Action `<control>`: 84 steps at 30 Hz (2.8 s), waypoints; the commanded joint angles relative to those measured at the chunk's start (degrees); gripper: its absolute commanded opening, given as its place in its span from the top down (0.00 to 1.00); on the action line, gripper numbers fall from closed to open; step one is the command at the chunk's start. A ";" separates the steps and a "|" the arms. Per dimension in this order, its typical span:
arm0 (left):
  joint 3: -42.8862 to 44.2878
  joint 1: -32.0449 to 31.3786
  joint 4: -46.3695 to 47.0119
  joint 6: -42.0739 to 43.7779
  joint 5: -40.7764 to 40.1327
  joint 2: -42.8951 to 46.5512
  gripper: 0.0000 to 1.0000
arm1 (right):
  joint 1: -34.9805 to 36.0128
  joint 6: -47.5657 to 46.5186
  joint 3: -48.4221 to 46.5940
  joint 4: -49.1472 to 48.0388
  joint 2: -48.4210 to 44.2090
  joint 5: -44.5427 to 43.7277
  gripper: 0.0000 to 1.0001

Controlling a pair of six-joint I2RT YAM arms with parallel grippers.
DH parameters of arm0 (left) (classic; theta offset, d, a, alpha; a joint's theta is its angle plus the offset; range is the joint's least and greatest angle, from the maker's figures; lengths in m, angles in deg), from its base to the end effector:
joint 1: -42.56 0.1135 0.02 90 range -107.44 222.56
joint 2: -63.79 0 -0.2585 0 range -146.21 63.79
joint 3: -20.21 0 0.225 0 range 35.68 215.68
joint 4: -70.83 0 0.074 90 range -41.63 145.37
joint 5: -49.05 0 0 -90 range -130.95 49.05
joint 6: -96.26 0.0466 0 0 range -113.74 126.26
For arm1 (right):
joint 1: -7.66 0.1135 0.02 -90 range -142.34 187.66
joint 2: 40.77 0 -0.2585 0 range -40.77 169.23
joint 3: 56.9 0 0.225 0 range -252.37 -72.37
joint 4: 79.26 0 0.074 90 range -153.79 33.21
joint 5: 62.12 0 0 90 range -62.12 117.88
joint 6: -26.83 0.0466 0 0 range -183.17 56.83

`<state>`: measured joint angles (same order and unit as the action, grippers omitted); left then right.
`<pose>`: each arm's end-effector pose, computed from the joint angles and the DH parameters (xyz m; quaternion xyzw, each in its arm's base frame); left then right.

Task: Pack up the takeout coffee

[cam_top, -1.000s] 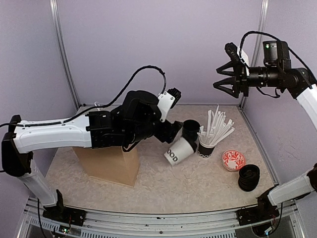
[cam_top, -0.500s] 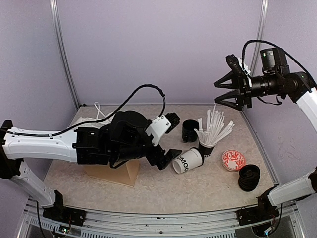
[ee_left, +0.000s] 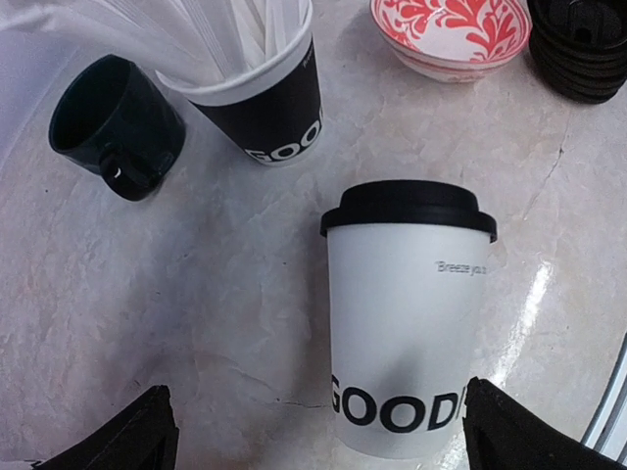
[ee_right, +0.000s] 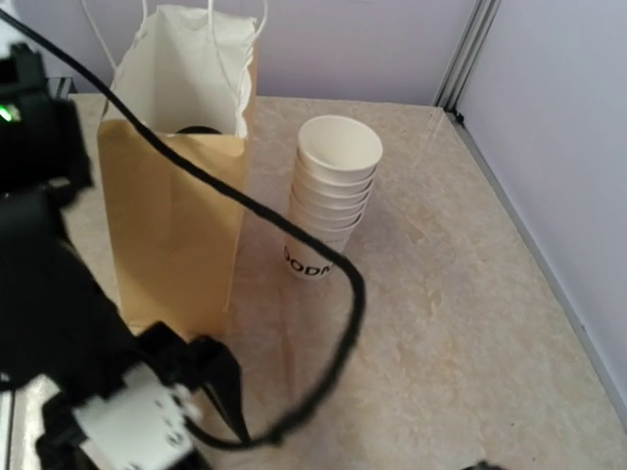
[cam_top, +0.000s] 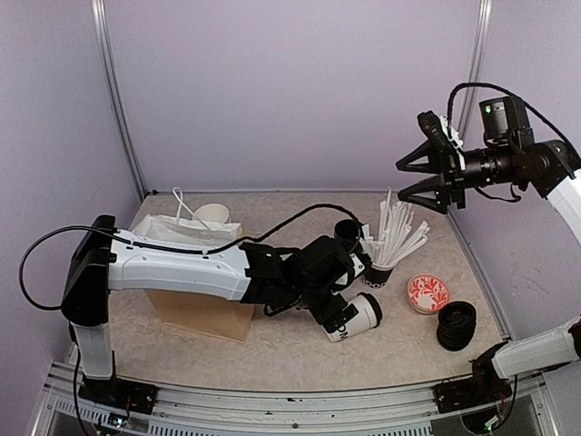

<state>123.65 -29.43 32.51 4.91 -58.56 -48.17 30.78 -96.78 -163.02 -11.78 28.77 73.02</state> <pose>0.1433 -0.3952 0.2335 0.4853 0.7824 -0.1029 0.3765 0.1728 0.1097 0.4349 -0.5482 0.6169 0.2909 0.4840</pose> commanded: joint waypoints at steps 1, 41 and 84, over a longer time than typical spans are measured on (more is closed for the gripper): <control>3.22 1.40 -3.75 -2.97 5.93 -4.39 0.01 | -0.44 -0.41 1.46 0.71 -2.36 -0.51 0.31; -0.89 -3.54 -3.38 2.73 15.08 -4.09 0.43 | -0.44 2.75 0.32 2.93 0.04 -2.75 0.34; -24.77 -7.17 28.81 8.52 4.08 24.07 0.39 | 14.96 -14.09 6.67 15.22 1.49 -0.91 0.11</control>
<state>97.94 -37.21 59.92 13.22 -56.04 -25.29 44.92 -111.07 -156.81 3.74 30.36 72.17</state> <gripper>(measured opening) 0.632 0.886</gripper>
